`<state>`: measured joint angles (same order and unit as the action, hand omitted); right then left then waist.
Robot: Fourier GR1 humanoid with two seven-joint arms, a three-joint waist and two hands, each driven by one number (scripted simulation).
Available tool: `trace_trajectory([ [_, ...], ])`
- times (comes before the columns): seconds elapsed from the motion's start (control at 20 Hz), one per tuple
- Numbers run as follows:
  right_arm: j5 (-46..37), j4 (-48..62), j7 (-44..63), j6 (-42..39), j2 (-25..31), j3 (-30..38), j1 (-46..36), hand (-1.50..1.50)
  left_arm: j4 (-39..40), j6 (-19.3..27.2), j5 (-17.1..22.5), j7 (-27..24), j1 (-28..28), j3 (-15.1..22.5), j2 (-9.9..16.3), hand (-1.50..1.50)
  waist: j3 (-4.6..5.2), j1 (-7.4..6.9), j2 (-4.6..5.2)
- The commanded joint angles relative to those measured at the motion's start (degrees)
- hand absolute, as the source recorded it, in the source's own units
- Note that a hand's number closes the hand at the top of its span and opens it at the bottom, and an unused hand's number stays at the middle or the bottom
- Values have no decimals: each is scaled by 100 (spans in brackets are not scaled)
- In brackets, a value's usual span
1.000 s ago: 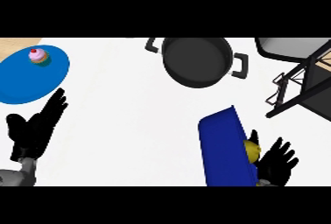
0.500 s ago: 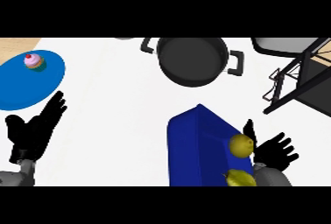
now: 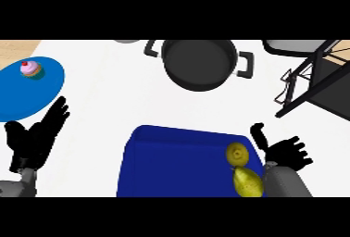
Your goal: Pick the lemon from the tray and place it in the tiered shelf
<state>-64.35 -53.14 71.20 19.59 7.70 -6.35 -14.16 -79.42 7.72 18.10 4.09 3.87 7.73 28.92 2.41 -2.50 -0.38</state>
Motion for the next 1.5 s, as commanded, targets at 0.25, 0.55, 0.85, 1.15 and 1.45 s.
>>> trace_trajectory([
  [0.25, -691, -77, 1411, -638, -734, -268, -1064, 150, 166, 35, -69, -85, -12, -3, -71, 0, -196, -82, 15],
  [0.55, -424, -926, -2130, -653, 75, -1042, -636, 150, 177, -38, -9, -25, -108, -87, 43, 0, -243, -46, -112],
  [0.85, 238, -1965, -3063, -765, 611, -916, -516, 150, 273, 51, 12, -115, -193, -166, -32, 0, -230, 239, -179],
  [1.15, 1273, -2702, -3473, -1113, 728, -405, -637, 150, 300, 28, 66, -143, -366, -272, 42, 0, -236, 435, -292],
  [1.45, 2066, -3371, -3760, -1463, 958, 119, -1029, 150, 328, 47, 108, -175, -546, -334, 28, 0, -227, 602, -337],
])
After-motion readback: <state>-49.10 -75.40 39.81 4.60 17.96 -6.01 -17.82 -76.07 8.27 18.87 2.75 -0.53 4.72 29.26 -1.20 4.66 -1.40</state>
